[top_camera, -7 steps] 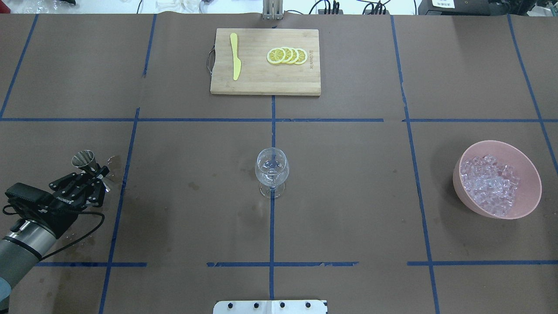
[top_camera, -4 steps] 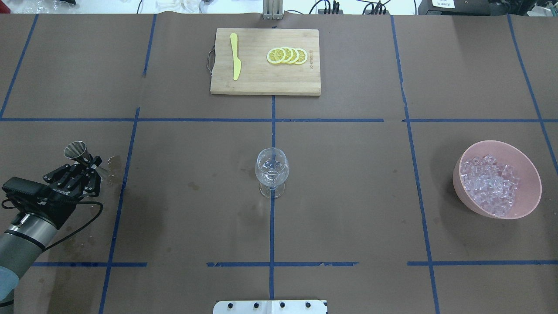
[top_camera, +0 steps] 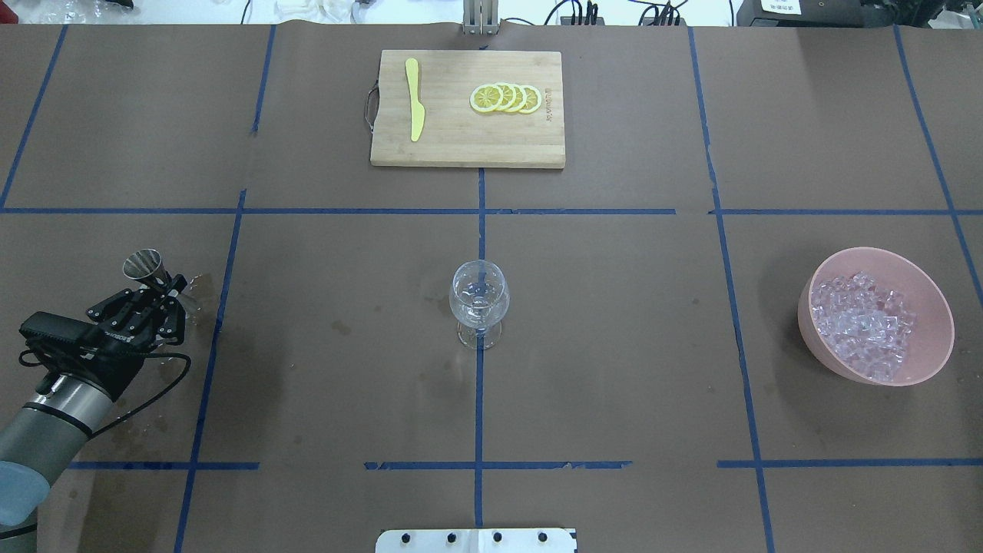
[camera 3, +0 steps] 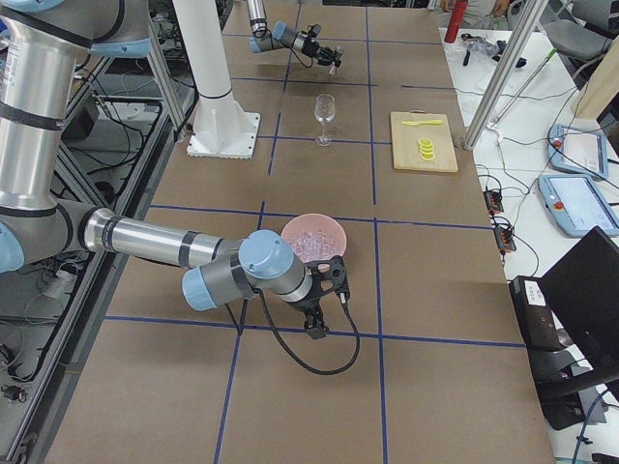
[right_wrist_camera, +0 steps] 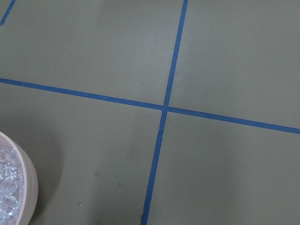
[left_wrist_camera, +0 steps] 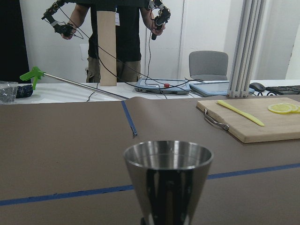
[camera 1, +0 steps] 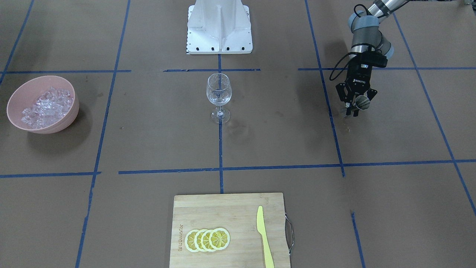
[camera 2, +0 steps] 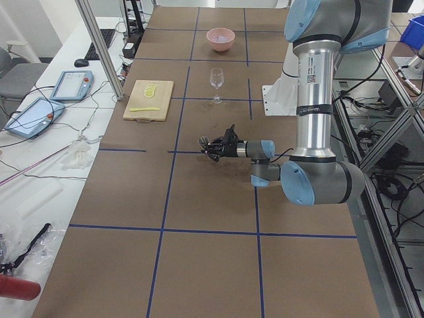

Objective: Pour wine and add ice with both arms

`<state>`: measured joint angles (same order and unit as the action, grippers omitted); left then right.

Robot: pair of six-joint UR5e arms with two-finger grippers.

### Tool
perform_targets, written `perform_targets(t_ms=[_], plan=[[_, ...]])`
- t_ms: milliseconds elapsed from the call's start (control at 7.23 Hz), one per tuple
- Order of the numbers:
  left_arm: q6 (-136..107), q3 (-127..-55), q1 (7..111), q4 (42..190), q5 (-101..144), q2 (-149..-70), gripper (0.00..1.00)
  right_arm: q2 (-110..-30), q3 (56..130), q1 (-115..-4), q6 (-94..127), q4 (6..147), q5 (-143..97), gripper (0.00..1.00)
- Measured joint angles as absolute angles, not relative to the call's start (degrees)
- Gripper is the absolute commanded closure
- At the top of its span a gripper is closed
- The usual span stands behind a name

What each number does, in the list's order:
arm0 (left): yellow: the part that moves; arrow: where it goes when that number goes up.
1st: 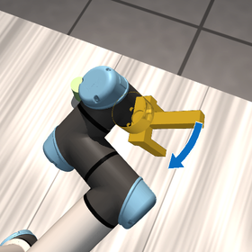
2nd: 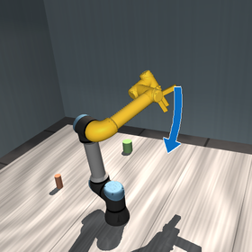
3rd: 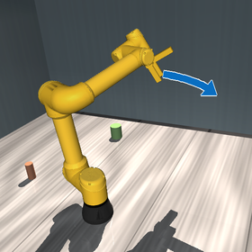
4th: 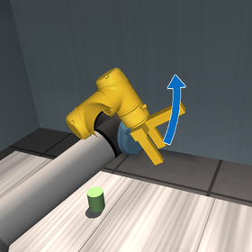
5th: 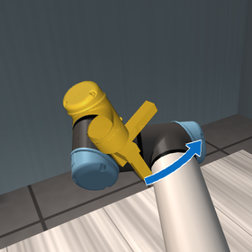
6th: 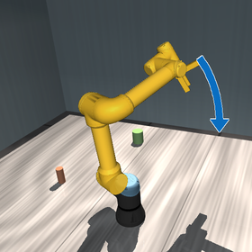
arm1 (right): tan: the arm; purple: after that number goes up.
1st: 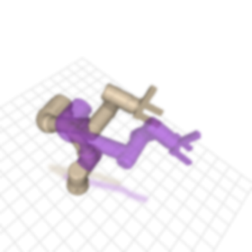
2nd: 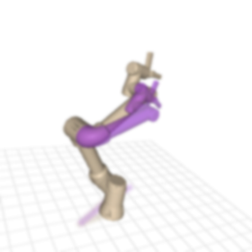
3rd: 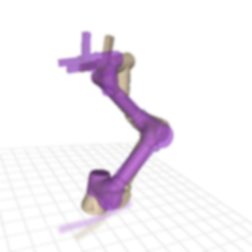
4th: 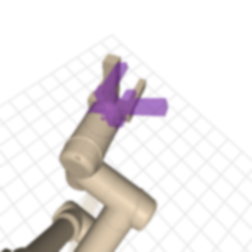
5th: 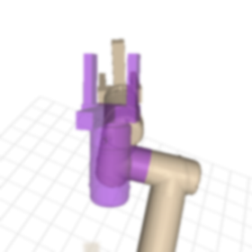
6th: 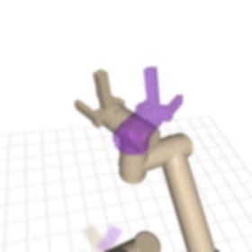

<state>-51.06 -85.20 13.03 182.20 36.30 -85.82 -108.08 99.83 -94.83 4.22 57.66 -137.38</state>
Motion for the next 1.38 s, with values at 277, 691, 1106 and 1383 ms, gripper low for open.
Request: perform_targets(t_ms=[277,691,1106,1383], plan=[[-50.98,-84.11,12.96,182.20,36.30,-86.25,0.89,-108.10,99.77,-94.83,4.22,57.63,-137.31,0.00],[-50.87,-83.00,12.85,182.12,36.30,-87.79,0.84,-108.10,99.69,-94.84,4.22,57.59,-137.29,0.00],[-50.56,-82.52,12.80,182.11,36.30,-88.08,0.75,-108.10,99.64,-94.83,4.20,57.57,-137.26,0.00],[-50.39,-82.25,12.61,182.11,36.24,-88.17,0.72,-108.10,99.60,-94.83,4.14,57.57,-137.21,0.00]])
